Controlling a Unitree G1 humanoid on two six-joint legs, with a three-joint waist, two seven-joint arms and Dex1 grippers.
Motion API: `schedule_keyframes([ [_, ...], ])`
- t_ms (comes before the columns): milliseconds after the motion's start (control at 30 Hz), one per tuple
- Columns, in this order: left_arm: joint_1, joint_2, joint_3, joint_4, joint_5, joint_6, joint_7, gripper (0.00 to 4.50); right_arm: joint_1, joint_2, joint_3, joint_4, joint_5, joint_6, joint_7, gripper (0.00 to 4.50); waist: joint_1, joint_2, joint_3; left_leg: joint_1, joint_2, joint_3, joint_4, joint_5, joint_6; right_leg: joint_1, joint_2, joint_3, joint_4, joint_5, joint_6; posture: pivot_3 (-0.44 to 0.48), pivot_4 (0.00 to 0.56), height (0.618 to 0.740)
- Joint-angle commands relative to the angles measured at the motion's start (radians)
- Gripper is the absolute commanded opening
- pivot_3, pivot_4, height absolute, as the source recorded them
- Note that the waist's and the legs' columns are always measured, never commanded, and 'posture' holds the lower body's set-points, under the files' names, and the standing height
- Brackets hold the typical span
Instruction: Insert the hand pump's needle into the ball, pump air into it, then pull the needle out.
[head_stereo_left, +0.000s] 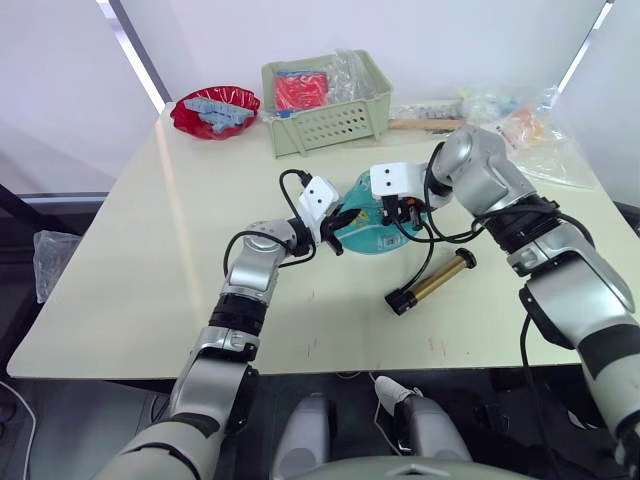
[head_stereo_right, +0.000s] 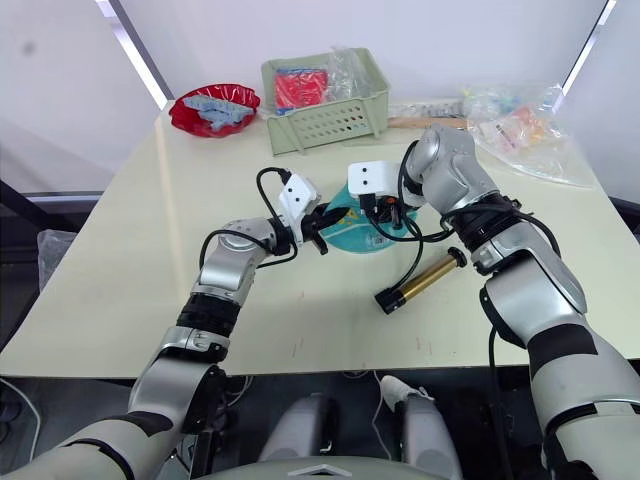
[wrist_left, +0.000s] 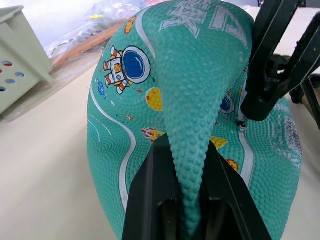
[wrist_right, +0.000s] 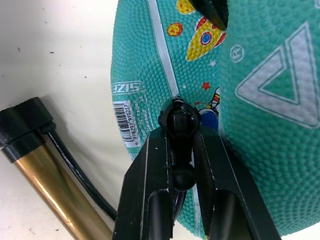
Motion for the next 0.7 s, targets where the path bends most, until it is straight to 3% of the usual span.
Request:
schedule_keyframes([
  [33, 0.022, -0.036, -0.047, 0.002, -0.03, 0.044, -0.042, 0.0, 0.055, 0.017, 0.042, 0.076, -0.053, 0.008, -0.071, 0.04, -0.004, -0.001, -0.003, 0.0, 0.0, 0.0, 0.0, 0.0, 0.0, 0.0, 0.0, 0.0, 0.0, 0.0, 0.0, 0.0, 0.15, 0.738],
  [700, 0.025, -0.048, -0.045, -0.026, -0.049, 0.106, -0.043, 0.0, 0.213, 0.117, 0.027, 0.211, -0.081, 0.093, -0.333, 0.04, -0.021, -0.013, -0.033, 0.023, 0.001, -0.001, -0.013, 0.0, 0.0, 0.017, 0.0, 0.005, -0.005, -0.005, -0.002, 0.0, 0.15, 0.738],
])
